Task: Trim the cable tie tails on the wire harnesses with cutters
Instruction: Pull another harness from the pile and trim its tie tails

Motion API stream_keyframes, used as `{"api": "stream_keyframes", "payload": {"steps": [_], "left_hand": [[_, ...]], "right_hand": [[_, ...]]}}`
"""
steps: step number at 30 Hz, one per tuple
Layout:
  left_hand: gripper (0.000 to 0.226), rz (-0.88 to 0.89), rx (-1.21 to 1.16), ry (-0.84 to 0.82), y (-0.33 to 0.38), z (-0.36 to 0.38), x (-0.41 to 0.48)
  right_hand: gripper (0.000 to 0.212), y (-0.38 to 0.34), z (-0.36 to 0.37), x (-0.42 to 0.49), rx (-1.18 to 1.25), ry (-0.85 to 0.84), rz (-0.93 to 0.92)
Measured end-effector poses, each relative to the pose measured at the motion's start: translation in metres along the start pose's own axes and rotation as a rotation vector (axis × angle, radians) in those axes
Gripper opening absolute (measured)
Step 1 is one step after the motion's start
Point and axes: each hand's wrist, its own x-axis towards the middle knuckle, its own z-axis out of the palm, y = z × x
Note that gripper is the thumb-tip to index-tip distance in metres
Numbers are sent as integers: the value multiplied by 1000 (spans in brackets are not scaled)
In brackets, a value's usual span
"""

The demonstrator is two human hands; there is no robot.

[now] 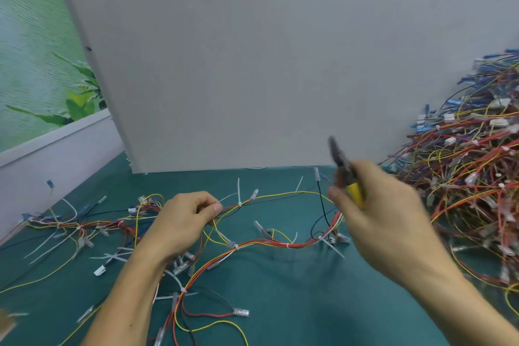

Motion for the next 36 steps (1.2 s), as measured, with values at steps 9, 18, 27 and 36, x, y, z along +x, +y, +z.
{"api": "stream_keyframes", "payload": {"steps": [9, 18, 27, 36], "left_hand": [[20, 39, -35, -26, 3, -3, -2], [17, 158, -114, -125, 12, 4, -5], [20, 121, -185, -115, 14, 8, -4], [14, 139, -380, -115, 14, 11, -3]], "right_hand": [[15, -14, 95, 28, 88, -357, 83], [10, -7, 92, 26, 315, -395, 226], [14, -6, 89, 19, 312, -438, 218], [17, -6, 100, 14, 301, -476, 171]]}}
